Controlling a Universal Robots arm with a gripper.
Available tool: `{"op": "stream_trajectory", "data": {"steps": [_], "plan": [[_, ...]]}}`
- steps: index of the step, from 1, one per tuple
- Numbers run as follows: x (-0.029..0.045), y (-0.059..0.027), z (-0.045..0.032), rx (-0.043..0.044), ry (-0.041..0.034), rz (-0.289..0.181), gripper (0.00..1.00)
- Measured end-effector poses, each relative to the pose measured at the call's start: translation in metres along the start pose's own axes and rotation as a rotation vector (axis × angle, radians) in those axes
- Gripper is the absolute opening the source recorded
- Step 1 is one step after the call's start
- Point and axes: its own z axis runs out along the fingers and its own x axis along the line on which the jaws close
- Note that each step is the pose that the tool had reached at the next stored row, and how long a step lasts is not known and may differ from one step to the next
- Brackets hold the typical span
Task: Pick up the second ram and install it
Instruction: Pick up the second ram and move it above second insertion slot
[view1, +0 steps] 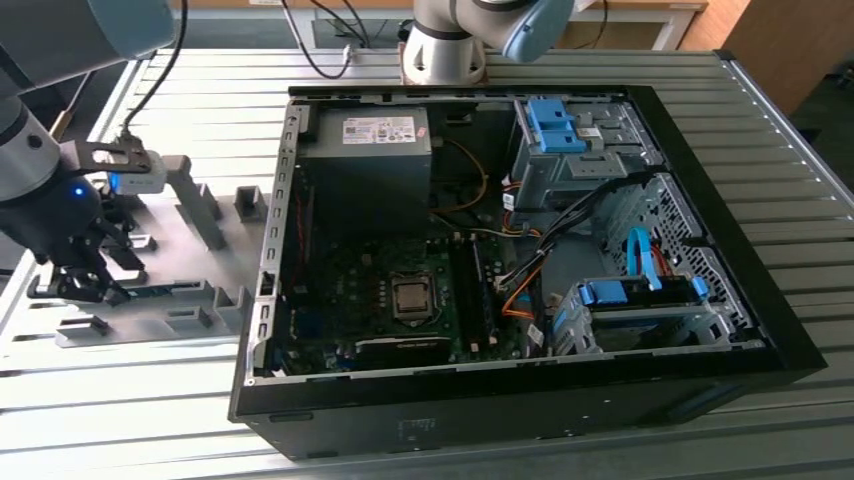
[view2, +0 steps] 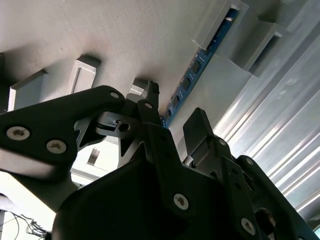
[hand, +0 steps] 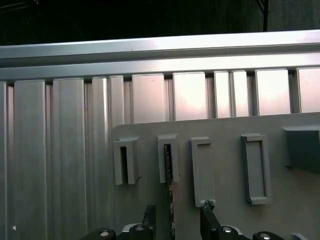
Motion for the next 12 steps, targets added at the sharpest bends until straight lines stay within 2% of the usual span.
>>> {"op": "stream_trajectory", "data": {"steps": [4,5,6,7,12], "plan": [[0.0007,0.0000,0.0039,0.0000,0.0001,0.000,0.46],[0.0009,0.0000,0.0048,0.0001,0.0000,0.000,0.40],[0.0011,0.0000,0.0057,0.0000,0.0001,0.000,0.40],[0.0012,0.0000,0.0066,0.0000,0.0001,0.000,0.33],[0.0017,0.0000,0.0090,-0.0001,0.0002,0.000,0.31]]}}
